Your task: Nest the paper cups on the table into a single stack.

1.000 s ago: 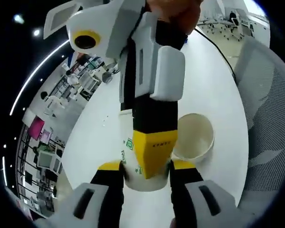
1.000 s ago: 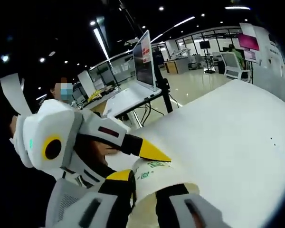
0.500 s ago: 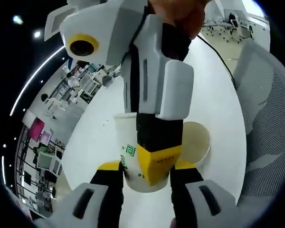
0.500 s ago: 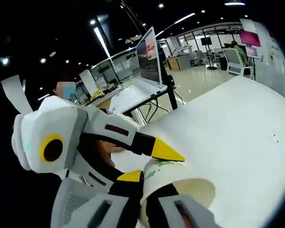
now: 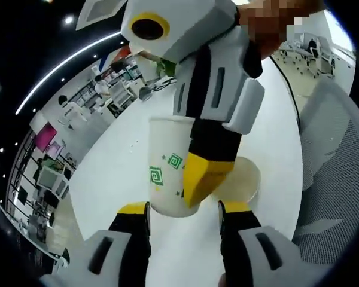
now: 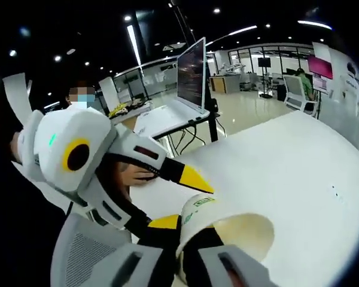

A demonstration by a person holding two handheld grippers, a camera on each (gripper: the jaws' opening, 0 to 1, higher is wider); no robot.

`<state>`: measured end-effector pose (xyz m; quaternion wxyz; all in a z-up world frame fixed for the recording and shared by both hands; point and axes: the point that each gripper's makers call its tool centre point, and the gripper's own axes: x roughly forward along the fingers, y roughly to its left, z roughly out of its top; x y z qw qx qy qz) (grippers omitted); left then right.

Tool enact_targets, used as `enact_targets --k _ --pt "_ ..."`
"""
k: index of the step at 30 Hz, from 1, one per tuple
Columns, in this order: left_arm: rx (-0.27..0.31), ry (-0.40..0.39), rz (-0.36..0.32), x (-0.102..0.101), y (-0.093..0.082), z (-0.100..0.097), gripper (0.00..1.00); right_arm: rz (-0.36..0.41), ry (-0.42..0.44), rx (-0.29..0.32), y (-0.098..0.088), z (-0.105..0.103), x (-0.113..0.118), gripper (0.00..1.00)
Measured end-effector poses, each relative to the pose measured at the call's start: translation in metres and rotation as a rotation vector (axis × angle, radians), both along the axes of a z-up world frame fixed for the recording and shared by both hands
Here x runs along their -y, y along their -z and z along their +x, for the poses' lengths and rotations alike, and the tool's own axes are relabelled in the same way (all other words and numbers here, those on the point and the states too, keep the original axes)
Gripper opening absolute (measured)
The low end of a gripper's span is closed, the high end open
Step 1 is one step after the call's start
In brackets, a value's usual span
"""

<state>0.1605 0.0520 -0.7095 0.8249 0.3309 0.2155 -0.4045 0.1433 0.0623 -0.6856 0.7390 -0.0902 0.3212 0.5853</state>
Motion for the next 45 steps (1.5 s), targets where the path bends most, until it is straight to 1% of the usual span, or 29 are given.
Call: enact_targets --k 4,7,11,13,15,17,19,21,23,27,31,36,42,45 --pt "-0.017 -0.03 -0.017 -0.006 0.004 -0.006 0.43 -0.006 0.013 0.017 -0.005 0.0 0.007 0.0" --pt "-0.036 -0.065 -0.051 -0.01 0.005 -0.009 0.43 -0.021 0.014 0.033 -0.008 -0.001 0.013 0.0" --pt "-0.092 -0.151 -0.154 -0.017 0.007 -0.011 0.45 -0.068 -0.004 0.068 -0.007 -0.001 0.025 0.0" --pt "-0.117 -0.18 -0.196 -0.019 0.007 -0.013 0.46 -0.089 -0.009 0.077 -0.005 -0.002 0.03 0.0" --pt "-0.154 -0.216 -0.251 -0.022 0.009 -0.015 0.47 -0.106 -0.012 0.079 -0.003 -0.002 0.035 0.0" --pt "-0.163 -0.228 -0.26 -0.026 0.011 -0.014 0.48 -0.112 -0.013 0.079 -0.002 -0.003 0.037 0.0" --pt "-0.175 -0.238 -0.276 -0.026 0.012 -0.018 0.49 -0.126 -0.023 0.083 -0.001 -0.004 0.04 0.0" --pt "-0.187 -0.246 -0.293 -0.029 0.014 -0.015 0.5 -0.141 -0.036 0.086 0.002 -0.003 0.043 0.0" --pt "-0.205 -0.25 -0.311 -0.029 0.016 -0.017 0.52 -0.162 -0.058 0.088 0.005 -0.003 0.047 0.0" --pt "-0.24 -0.246 -0.312 -0.027 0.021 -0.026 0.55 -0.211 -0.105 0.108 0.008 -0.01 0.048 0.0" --pt "-0.255 -0.239 -0.307 -0.025 0.027 -0.03 0.56 -0.242 -0.139 0.116 0.01 -0.014 0.048 0.0" --pt "-0.264 -0.232 -0.305 -0.022 0.029 -0.033 0.56 -0.28 -0.21 0.122 0.013 -0.022 0.048 0.0" --pt "-0.271 -0.237 -0.303 -0.025 0.034 -0.032 0.56 -0.368 -0.311 0.134 0.023 -0.035 0.05 0.0" --pt "-0.274 -0.239 -0.304 -0.025 0.035 -0.033 0.56 -0.397 -0.343 0.143 0.027 -0.038 0.049 0.0"
